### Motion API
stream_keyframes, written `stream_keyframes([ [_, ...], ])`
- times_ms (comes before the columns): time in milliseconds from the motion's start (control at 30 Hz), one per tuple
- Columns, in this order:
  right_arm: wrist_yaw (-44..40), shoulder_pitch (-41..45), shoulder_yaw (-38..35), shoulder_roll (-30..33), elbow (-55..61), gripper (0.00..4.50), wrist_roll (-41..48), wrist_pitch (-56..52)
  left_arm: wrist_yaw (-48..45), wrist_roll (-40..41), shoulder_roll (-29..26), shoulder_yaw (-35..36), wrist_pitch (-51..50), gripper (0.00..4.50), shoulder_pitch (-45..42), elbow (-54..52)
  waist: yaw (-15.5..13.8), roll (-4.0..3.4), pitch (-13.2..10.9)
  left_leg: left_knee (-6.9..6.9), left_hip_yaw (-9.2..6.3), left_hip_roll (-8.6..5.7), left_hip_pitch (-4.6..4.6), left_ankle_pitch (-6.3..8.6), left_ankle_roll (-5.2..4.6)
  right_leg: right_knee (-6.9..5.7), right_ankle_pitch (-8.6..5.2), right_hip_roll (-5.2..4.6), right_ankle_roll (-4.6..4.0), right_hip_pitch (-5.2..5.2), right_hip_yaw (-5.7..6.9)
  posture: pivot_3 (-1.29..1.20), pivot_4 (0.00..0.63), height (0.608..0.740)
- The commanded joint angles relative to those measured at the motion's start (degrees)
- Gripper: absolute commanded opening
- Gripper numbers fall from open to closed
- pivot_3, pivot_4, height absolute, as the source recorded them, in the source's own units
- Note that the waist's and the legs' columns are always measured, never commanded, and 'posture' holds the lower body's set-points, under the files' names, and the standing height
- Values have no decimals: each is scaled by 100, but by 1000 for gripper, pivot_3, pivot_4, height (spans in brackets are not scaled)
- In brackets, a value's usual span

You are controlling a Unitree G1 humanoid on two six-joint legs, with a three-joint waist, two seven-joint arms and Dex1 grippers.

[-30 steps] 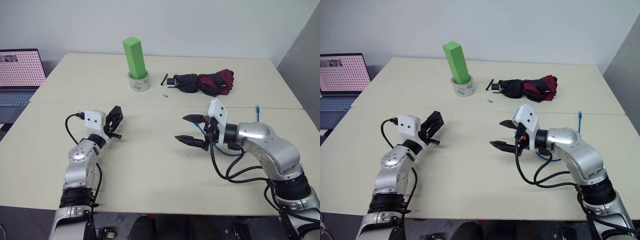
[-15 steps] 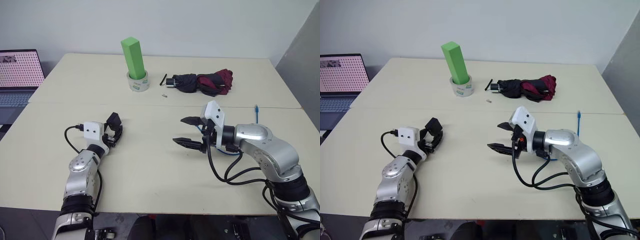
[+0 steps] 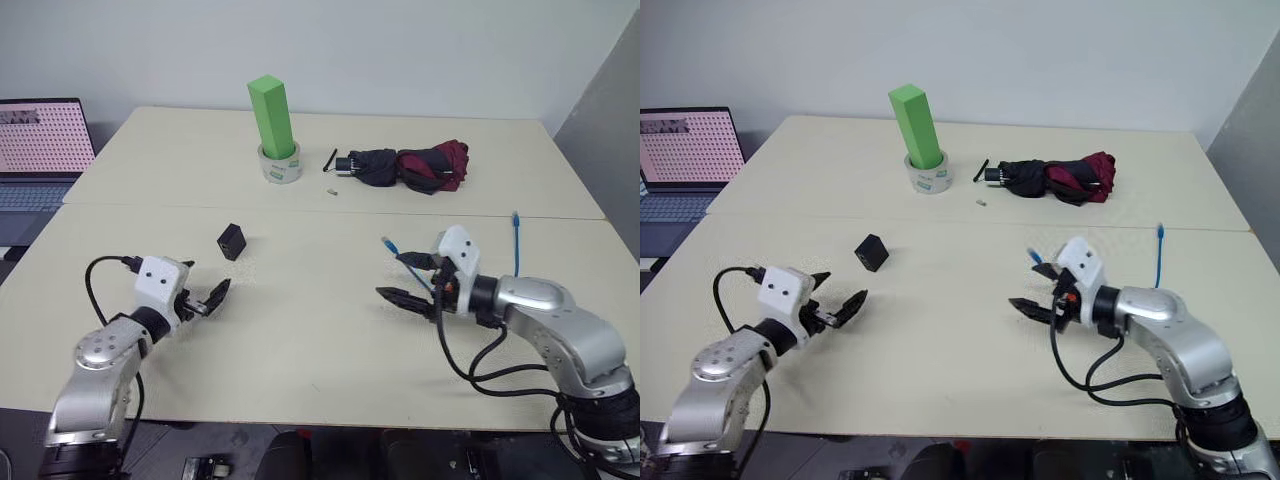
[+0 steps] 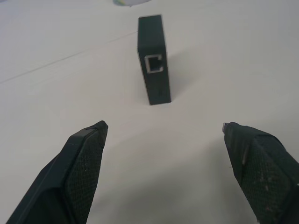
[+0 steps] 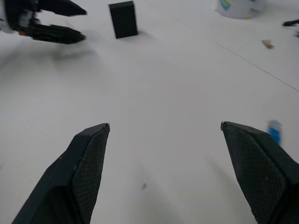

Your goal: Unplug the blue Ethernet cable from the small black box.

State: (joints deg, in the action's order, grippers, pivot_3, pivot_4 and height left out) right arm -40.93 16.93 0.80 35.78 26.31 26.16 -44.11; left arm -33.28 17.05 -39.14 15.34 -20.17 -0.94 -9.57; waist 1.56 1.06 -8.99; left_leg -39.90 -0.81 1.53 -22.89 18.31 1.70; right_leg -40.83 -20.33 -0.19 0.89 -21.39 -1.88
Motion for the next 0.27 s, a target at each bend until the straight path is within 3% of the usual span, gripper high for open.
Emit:
stream_keyframes([
  [33,-105,-135,-542,249,91,4035,154,139,-445,449,-408,364,-392,4172,-77,-478,5,-2,-1,2,0,1,0,0,0,0,0,1,0,-1,1,0,150,740],
  [267,-232,-187,-802,479,-74,4035,176,246,-896,888,-738,533,-788,4172,-132,-705,6,-4,-2,4,1,1,1,0,-1,1,0,3,0,-1,0,0,150,740],
])
